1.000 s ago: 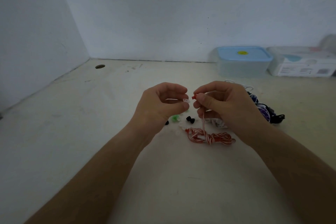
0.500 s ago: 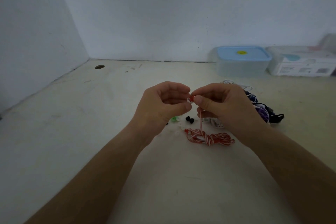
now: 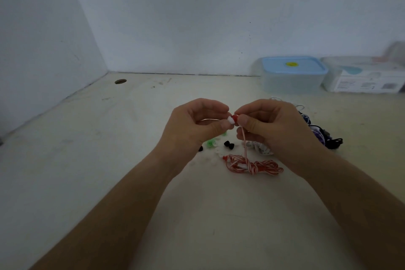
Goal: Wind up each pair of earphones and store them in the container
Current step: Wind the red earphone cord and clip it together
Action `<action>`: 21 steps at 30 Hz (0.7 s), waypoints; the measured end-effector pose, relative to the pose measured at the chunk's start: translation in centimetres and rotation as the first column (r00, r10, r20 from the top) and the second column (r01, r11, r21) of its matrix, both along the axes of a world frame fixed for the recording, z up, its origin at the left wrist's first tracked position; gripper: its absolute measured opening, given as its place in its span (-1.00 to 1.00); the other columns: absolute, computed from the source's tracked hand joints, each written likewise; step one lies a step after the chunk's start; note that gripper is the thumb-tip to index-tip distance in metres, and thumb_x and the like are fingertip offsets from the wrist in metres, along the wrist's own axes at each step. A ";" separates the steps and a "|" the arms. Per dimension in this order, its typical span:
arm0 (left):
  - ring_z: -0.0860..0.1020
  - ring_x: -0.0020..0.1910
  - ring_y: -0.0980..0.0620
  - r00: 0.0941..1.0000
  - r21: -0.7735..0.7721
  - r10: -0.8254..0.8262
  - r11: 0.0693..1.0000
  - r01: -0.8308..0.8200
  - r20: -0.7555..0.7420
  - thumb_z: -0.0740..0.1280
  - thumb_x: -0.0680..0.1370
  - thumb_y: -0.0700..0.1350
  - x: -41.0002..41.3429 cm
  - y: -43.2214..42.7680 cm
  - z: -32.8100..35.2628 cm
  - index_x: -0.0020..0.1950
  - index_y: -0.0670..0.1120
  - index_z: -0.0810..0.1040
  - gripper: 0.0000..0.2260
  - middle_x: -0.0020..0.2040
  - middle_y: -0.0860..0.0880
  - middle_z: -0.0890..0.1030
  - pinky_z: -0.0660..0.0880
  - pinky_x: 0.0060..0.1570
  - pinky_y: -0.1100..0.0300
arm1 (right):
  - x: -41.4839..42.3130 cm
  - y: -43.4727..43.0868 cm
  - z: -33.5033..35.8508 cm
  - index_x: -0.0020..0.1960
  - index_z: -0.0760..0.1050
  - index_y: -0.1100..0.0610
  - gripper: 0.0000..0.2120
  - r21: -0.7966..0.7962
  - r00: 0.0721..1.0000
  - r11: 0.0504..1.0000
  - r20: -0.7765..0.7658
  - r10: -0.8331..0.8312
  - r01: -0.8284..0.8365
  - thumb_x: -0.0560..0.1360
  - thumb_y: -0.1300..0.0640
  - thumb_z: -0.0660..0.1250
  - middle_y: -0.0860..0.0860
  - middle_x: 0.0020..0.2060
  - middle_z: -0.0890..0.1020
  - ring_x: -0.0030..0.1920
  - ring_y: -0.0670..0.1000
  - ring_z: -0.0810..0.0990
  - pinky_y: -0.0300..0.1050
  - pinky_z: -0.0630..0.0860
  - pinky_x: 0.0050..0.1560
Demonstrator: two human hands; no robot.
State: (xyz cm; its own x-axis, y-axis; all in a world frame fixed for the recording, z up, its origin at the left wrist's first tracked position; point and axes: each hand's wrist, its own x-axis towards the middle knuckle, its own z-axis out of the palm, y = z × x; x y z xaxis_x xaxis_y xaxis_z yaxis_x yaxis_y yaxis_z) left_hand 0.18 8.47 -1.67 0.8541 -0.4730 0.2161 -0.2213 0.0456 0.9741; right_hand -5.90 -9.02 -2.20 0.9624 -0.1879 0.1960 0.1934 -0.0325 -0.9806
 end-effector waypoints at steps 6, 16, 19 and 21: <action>0.71 -0.06 -0.07 1.000 0.001 -0.010 1.000 0.010 0.007 0.53 0.31 -0.13 0.1 0.1 -0.1 -0.03 -0.12 0.64 -0.73 -0.10 -0.10 0.72 0.62 0.01 0.10 | 0.0 -0.1 0.2 -0.04 0.64 0.24 -0.90 0.063 0.997 0.995 -0.032 0.075 -0.073 0.47 0.34 0.39 0.14 -0.25 0.72 -0.27 0.06 0.69 -0.17 0.63 -0.19; 0.69 -0.19 -0.01 0.999 0.063 -0.032 0.998 0.032 -0.007 0.55 0.30 -0.10 0.1 0.2 -0.2 -0.05 -0.10 0.64 -0.74 -0.10 -0.07 0.72 0.59 -0.08 0.13 | -0.3 -0.3 0.3 -0.05 0.63 0.26 -0.91 -0.032 0.993 0.993 -0.004 0.116 -0.116 0.48 0.37 0.39 0.15 -0.26 0.72 -0.28 0.05 0.69 -0.19 0.62 -0.21; 0.67 -0.22 0.01 0.999 0.050 -0.035 0.998 0.037 -0.036 0.55 0.29 -0.11 0.1 0.2 -0.2 -0.07 -0.09 0.65 -0.75 -0.10 -0.08 0.72 0.56 -0.13 0.15 | -0.3 -0.3 0.3 -0.05 0.63 0.27 -0.92 -0.073 0.995 0.992 0.021 0.100 -0.099 0.48 0.37 0.39 0.14 -0.27 0.72 -0.28 0.05 0.70 -0.20 0.62 -0.21; 0.67 -0.22 0.02 0.999 0.052 -0.027 0.998 0.029 -0.040 0.56 0.28 -0.10 0.1 0.2 -0.2 -0.08 -0.07 0.66 -0.75 -0.10 -0.07 0.72 0.57 -0.14 0.17 | -0.3 -0.4 0.2 -0.04 0.63 0.28 -0.91 -0.110 0.996 0.991 0.046 0.082 -0.077 0.47 0.37 0.40 0.16 -0.26 0.72 -0.26 0.07 0.70 -0.18 0.63 -0.19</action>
